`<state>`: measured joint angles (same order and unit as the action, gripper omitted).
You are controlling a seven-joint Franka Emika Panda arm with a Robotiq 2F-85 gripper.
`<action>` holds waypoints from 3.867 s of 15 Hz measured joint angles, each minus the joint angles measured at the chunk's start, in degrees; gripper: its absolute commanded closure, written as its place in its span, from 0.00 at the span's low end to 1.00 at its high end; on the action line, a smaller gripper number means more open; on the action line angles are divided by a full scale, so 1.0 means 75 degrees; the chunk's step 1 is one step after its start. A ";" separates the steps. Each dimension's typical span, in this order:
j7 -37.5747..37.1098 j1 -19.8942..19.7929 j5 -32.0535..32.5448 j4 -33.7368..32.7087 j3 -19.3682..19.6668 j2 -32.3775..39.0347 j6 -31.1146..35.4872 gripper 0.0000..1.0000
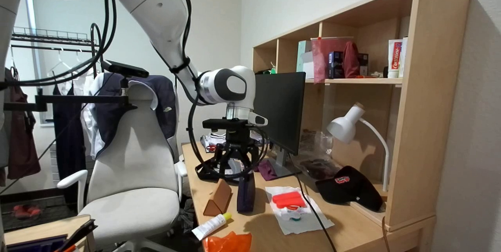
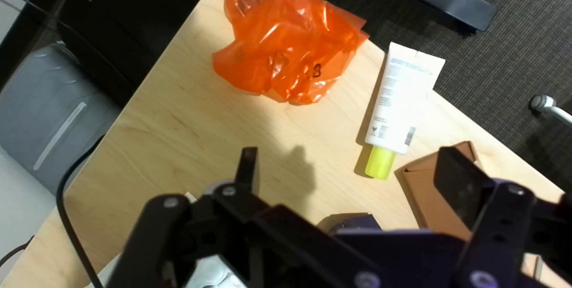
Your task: Move the bottle to the right edge of the desk
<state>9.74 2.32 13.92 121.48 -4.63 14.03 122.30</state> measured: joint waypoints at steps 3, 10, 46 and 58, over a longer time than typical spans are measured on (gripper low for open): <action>0.0026 0.0002 0.0001 -0.0029 0.0002 -0.0016 0.0000 0.00; 0.0028 -0.0009 -0.0051 0.0296 0.0064 0.0269 0.0979 0.00; 0.0110 -0.0385 -0.1380 0.0487 -0.0473 0.2681 0.5246 0.26; -0.0838 -0.0341 -0.1812 0.0753 -0.0247 0.2255 0.4529 0.87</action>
<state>3.46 -0.24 0.33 127.13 -6.49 30.94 156.27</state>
